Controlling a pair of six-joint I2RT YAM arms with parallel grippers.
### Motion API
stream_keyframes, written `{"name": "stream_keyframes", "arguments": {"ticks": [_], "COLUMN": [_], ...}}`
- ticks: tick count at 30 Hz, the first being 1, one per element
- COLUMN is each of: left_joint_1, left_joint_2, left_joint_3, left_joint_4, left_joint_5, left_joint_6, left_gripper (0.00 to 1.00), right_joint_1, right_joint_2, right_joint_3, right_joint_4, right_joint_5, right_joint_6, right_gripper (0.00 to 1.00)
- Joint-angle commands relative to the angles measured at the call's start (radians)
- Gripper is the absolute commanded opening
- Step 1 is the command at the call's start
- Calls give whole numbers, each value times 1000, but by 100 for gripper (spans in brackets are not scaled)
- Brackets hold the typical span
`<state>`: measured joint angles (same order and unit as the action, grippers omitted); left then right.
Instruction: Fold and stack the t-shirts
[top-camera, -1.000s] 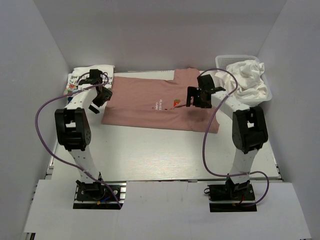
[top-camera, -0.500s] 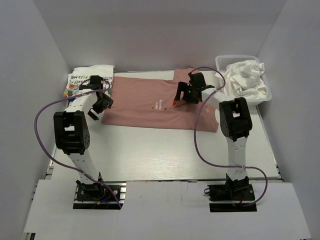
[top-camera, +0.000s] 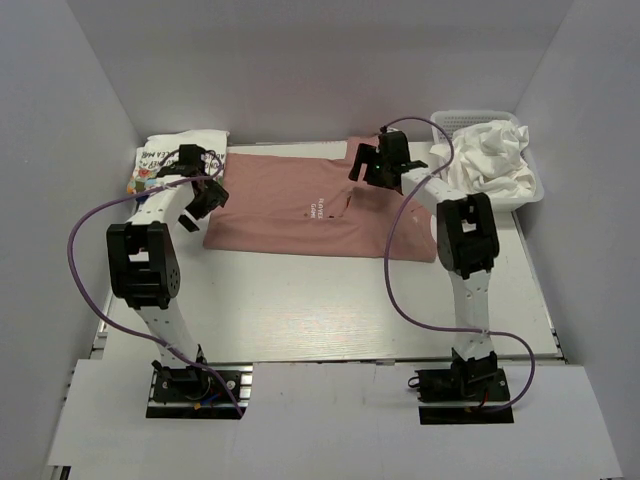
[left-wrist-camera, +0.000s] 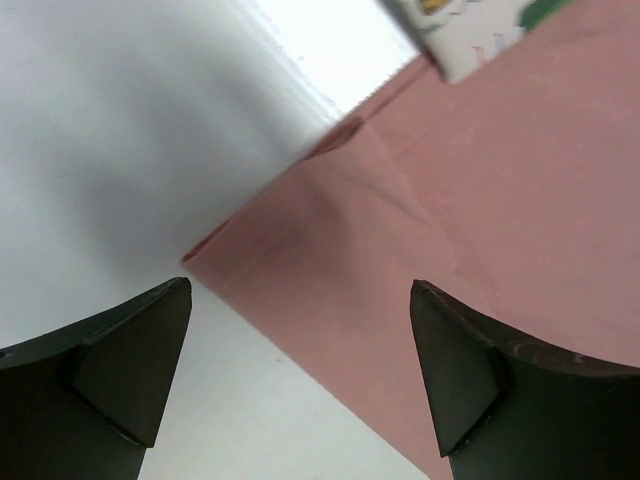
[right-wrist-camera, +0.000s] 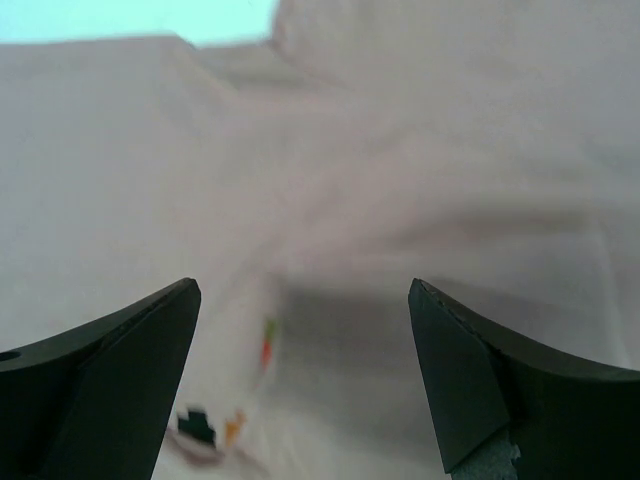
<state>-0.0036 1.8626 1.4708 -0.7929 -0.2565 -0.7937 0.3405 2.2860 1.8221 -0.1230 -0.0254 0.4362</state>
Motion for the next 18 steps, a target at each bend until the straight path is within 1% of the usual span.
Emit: {"name": "stream_keyframes", "arguments": {"ticks": [1,2,3,4,5,6,7,8,11,14,15,18], "left_joint_1": [-19,-19,-32,-32,-56,-65,-65,-79,-101,-111,-111,-121], "left_joint_2": [-11,-2,19,32,46,61,91,111,183,193,193,158], "left_joint_3": [13,13,13,3,3,3,-6,-6,23,8,-10,-148], "left_joint_4": [101,142,159,175,204,216,231,244,215,166,165,176], "left_joint_5": [109,161,178,192,203,203,203,215,224,180,171,161], "left_joint_6": [59,70,70,70,70,61,60,60,41,21,21,11], "left_gripper": [100,100,100,100,100,100,100,100,100,100,100,100], "right_joint_1": [-11,-14,-15,-21,-24,-26,-24,-26,-28,-37,-34,-46], "right_joint_2": [-201,-274,-311,-417,-449,-479,-546,-563,-586,-582,-582,-600], "right_joint_3": [-169,-263,-365,-412,-508,-608,-650,-744,-817,-878,-888,-954], "right_joint_4": [-9,-15,-12,-6,8,28,36,46,42,8,8,-50], "right_joint_5": [132,162,182,186,189,164,151,98,76,61,61,71], "right_joint_6": [-10,-4,7,19,27,29,38,41,53,76,82,117], "right_gripper": [90,90,90,90,90,90,90,90,90,90,90,90]}}
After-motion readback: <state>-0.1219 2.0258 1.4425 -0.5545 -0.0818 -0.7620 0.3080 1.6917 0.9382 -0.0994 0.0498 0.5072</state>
